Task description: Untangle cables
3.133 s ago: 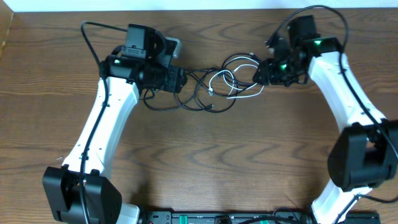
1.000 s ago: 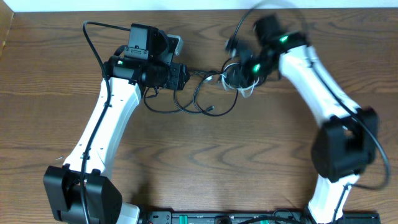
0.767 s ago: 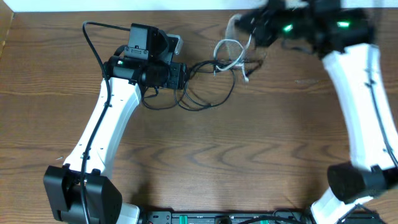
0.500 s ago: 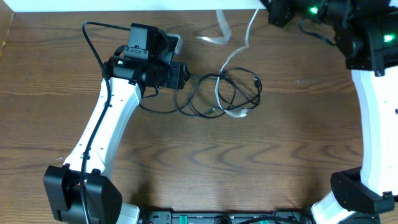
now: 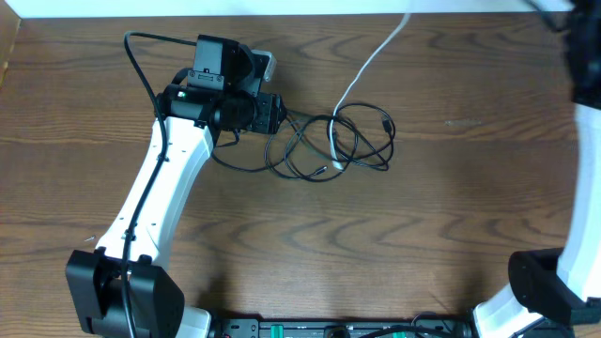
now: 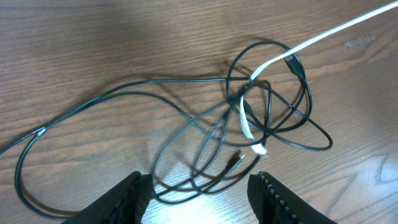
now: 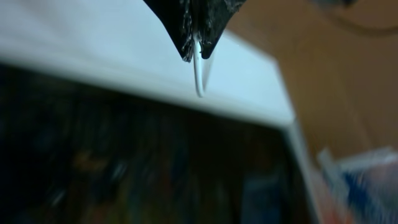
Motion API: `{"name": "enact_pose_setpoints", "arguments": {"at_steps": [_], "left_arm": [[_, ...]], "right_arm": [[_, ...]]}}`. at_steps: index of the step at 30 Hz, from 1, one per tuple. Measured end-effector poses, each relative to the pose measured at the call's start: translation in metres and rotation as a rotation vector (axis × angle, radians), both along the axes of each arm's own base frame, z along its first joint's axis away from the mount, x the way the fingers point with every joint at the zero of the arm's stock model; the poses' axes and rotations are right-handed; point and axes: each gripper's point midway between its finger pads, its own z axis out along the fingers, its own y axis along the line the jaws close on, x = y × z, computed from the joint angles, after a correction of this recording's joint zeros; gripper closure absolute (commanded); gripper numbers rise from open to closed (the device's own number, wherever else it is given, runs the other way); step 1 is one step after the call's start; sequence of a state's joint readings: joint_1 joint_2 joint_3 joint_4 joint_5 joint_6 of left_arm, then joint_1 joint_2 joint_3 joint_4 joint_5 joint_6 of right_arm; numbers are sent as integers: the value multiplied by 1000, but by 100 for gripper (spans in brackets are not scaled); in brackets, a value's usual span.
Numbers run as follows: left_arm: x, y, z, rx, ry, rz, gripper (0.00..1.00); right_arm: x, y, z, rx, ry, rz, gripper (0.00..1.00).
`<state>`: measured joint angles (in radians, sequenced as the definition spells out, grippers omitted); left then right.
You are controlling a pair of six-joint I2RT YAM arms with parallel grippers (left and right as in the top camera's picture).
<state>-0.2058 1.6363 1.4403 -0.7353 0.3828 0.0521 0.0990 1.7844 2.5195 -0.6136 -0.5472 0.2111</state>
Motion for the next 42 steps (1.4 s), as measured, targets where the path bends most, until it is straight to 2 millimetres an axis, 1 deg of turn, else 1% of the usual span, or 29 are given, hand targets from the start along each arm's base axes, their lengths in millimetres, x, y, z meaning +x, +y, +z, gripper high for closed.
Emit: {"name": "enact_pose_setpoints", "arguments": {"at_steps": [4,6,8,10,12,14,15,16,18,20,21,22,24,25,26,27,29,30,32,35,38,40,42], "left_arm": [[0,0,0,0,0,0,44],[0,0,0,0,0,0,44],[0,0,0,0,0,0,44],[0,0,0,0,0,0,44],[0,0,0,0,0,0,44],[0,0,0,0,-1,0,44],[0,0,0,0,-2,0,44],[1,0,0,-1,-3,0,44],[1,0,1,-1,-4,0,44],[1,0,1,-1,-6,0,44],[1,0,1,-1,-7,0,44],[1,0,1,-1,-6,1,44],[1,0,1,-1,-7,0,44],[1,0,1,-1,-7,0,44],[1,0,1,-1,-7,0,44],[1,0,1,-2,-7,0,44],[1,0,1,-1,-7,0,44],[1,0,1,-1,-7,0,44],[2,0,1,-2,-8,0,44],[1,0,1,-1,-7,0,44],[1,0,1,-2,-7,0,44],[1,0,1,-2,-7,1,44],[2,0,1,-3,-8,1,44]], "right_arm": [[-25,-37,52,28,-151,-108,99],[-39,-54,74,39,-215,-160,99],[-52,-67,88,49,-258,-204,99],[-60,-79,96,60,-277,-239,99],[-61,-89,93,66,-248,-274,99],[-55,-101,81,68,-188,-316,99],[-48,-106,70,62,-143,-334,99],[-35,-113,49,51,-68,-362,99],[-10,-127,16,24,39,-415,99],[13,-142,-13,4,114,-467,99],[30,-155,-31,-7,159,-504,99],[39,-162,-42,-12,184,-523,99],[65,-186,-74,-27,253,-586,99],[77,-201,-90,-31,284,-623,99],[91,-220,-108,-35,314,-669,99],[98,-232,-118,-37,331,-697,99],[114,-268,-139,-38,352,-774,99],[118,-283,-145,-37,353,-806,99],[127,-319,-148,-31,309,-878,99],[131,-357,-142,-22,236,-952,99],[126,-385,-140,-33,203,-1009,99],[124,-395,-142,-63,199,-1028,99],[127,-400,-150,-97,209,-1043,99]]}}
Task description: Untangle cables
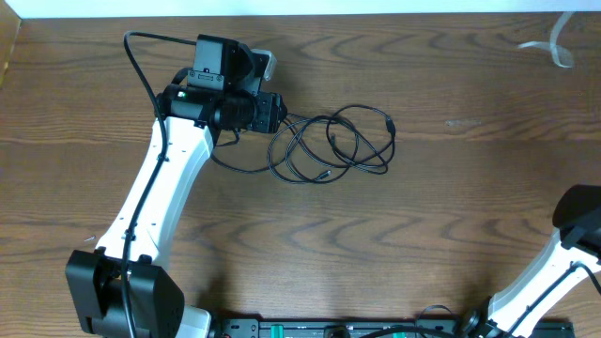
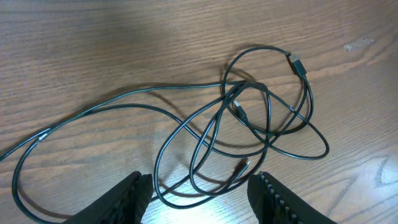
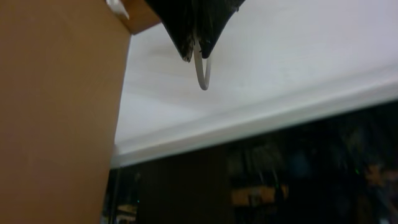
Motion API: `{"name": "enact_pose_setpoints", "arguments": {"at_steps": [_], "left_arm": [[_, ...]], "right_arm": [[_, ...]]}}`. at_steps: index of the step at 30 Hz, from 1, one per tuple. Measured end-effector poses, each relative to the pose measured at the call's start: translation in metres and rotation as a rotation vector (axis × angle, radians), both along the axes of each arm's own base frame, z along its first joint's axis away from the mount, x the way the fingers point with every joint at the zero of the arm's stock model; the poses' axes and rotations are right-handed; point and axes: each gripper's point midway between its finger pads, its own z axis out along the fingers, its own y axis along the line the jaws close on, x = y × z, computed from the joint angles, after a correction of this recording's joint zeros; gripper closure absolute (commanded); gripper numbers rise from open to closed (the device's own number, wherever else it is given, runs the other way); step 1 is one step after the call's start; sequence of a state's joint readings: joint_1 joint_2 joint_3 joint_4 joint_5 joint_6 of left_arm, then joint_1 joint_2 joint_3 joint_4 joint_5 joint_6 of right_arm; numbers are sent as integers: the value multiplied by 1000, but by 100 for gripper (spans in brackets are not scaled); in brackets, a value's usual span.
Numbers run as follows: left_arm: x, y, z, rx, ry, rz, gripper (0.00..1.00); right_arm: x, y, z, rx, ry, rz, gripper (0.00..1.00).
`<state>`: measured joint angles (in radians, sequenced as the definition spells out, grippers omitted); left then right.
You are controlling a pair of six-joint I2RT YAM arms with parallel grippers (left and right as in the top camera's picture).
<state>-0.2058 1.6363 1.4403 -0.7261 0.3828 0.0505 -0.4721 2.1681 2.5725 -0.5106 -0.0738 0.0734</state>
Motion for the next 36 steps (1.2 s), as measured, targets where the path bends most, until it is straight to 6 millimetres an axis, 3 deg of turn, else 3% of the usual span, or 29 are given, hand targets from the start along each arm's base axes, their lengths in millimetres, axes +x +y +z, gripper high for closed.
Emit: {"name": "enact_pose_setpoints", "arguments": {"at_steps": [2,4,7,8,9,10,11,12,14,19,24,28,32,36], "left_arm": [[0,0,0,-1,-1,1,44],[0,0,0,-1,-2,1,44],[1,0,0,-1,-2,2,44],[1,0,1,-2,-3,2,44],[1,0,1,-2,-4,1,44],[1,0,1,-2,-5,1,44],[1,0,1,-2,-6,1,44],[2,0,1,-2,-8,1,44],[3,-1,2,-3,-12,1,44],[3,-1,2,-3,-12,1,44],[2,-1,2,-3,-12,1,44],[3,-1,2,-3,-12,1,44],[1,-4,2,-3,-12,-7,44],[-5,-17,-3,1,-4,-42,43]], "right_arm": [[7,-5,-14,-8,28,-8,99],[18,-13,-41,-1,78,-13,99],[36,-23,-108,52,203,-15,98],[41,-26,-133,73,251,-15,92],[44,-27,-155,94,295,-13,73],[46,-29,-176,109,336,-13,41],[48,-29,-191,124,365,-10,18],[48,-29,-208,140,402,-9,1],[45,-29,-240,175,476,-9,1],[36,-24,-249,200,530,-5,1],[21,2,-247,273,587,80,1],[4,45,-219,354,596,226,1],[-11,101,-190,423,602,386,1],[-20,156,-190,471,669,515,1]]}}
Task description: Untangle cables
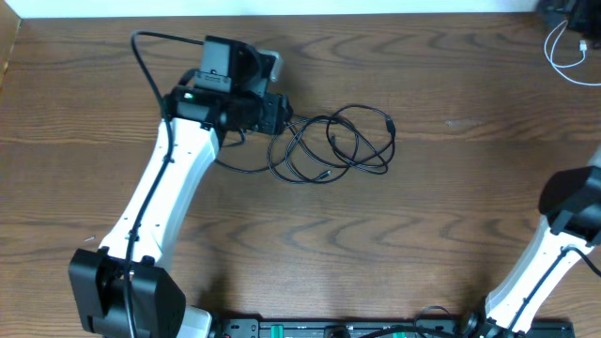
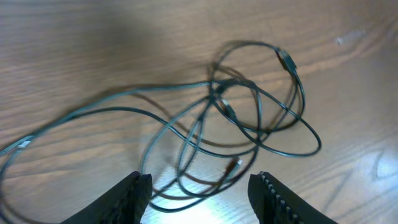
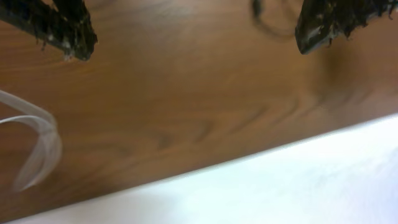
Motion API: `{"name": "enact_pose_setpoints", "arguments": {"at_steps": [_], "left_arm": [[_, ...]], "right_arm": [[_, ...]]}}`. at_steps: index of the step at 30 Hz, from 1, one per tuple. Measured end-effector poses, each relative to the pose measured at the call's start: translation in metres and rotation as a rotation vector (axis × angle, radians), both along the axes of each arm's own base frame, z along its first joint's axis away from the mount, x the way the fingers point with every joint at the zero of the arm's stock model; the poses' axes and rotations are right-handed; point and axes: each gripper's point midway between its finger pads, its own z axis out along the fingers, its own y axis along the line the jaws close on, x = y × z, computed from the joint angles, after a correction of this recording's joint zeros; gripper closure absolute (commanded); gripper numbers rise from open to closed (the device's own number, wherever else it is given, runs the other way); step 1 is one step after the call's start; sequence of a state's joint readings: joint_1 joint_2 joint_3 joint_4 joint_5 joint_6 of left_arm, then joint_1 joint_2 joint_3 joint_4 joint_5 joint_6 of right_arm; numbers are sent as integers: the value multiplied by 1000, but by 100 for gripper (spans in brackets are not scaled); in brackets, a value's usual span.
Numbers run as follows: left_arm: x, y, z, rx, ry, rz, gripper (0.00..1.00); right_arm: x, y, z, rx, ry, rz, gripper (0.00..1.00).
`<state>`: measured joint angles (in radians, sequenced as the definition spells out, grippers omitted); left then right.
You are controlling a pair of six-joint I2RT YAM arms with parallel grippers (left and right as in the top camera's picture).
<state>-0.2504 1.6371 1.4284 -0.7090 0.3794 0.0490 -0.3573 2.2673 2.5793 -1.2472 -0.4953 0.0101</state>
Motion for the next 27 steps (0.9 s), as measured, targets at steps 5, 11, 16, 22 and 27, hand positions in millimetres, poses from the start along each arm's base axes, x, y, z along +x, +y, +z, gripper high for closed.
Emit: {"name": "enact_pose_setpoints", "arguments": {"at_steps": [5,11,16,22,27], "left_arm": [[-5,-15,-24,19,53,-45,43],[-10,-29,-83,72,182,-103,43],[-16,-37,-119,150,242,-115,43],[-7,-32,-138,196,245,-70,44],[2,-32,-142,195,225,-36,44]], "right_arm": [[-3,48,-11,2,54,111,1],[-5,80,-20,-55,100,164,1],[-6,85,-22,-75,109,171,1],[-6,84,-23,-82,115,167,1],[-7,84,-25,-86,120,167,1]]}}
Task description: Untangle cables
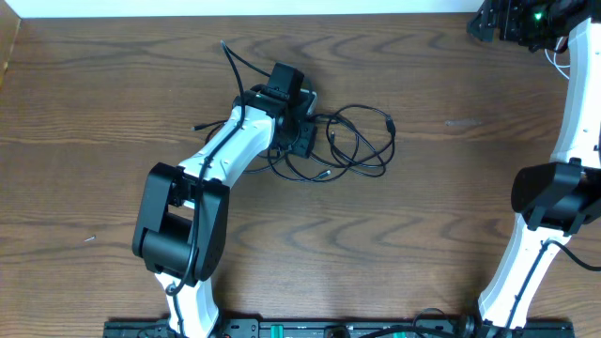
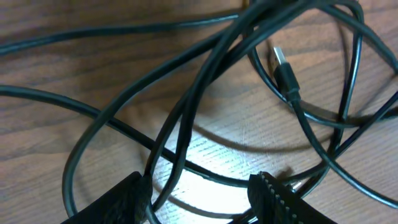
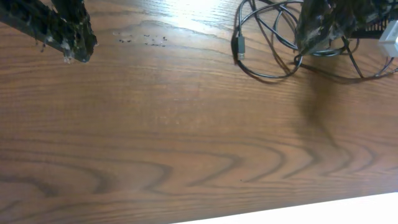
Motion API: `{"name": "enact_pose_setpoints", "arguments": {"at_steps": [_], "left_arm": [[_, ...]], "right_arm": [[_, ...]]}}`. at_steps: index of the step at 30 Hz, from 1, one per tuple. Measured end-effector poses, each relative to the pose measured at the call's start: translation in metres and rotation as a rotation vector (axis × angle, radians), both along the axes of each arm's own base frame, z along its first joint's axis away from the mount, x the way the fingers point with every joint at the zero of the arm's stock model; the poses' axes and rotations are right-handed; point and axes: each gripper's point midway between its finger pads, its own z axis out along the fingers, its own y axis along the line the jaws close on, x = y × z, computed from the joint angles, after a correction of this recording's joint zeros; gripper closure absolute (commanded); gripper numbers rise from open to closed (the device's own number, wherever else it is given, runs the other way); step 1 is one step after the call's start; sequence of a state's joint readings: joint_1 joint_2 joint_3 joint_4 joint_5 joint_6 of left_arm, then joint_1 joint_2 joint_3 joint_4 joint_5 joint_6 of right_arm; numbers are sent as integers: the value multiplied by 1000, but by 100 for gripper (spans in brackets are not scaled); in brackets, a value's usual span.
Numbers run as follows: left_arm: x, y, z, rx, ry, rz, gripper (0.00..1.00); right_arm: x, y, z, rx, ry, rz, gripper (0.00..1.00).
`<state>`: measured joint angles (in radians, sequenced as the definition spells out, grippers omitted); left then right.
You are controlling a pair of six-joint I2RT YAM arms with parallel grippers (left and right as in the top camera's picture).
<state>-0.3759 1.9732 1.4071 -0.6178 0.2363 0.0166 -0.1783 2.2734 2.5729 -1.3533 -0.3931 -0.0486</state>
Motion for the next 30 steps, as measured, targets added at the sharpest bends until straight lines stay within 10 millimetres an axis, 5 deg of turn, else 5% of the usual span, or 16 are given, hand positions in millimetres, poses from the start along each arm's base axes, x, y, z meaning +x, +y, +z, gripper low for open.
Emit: {"name": "enact_pose_setpoints", "arguments": {"at_steps": [9,13,21,30], "left_arm": [[-1,-8,-6,3,3,-3,44],[-3,-9,-10,6,12,-4,56],[2,-12,-13,0,-1,-3,58],[3,-12,-25,0,18,20,81]], "right_arm": [[-3,1,-20,5,52,6,1],[-7,1,-33,12,90,6,1],[-10,7,-43,17,120,15,1],[-10,20,-43,15,121,40,1]]}}
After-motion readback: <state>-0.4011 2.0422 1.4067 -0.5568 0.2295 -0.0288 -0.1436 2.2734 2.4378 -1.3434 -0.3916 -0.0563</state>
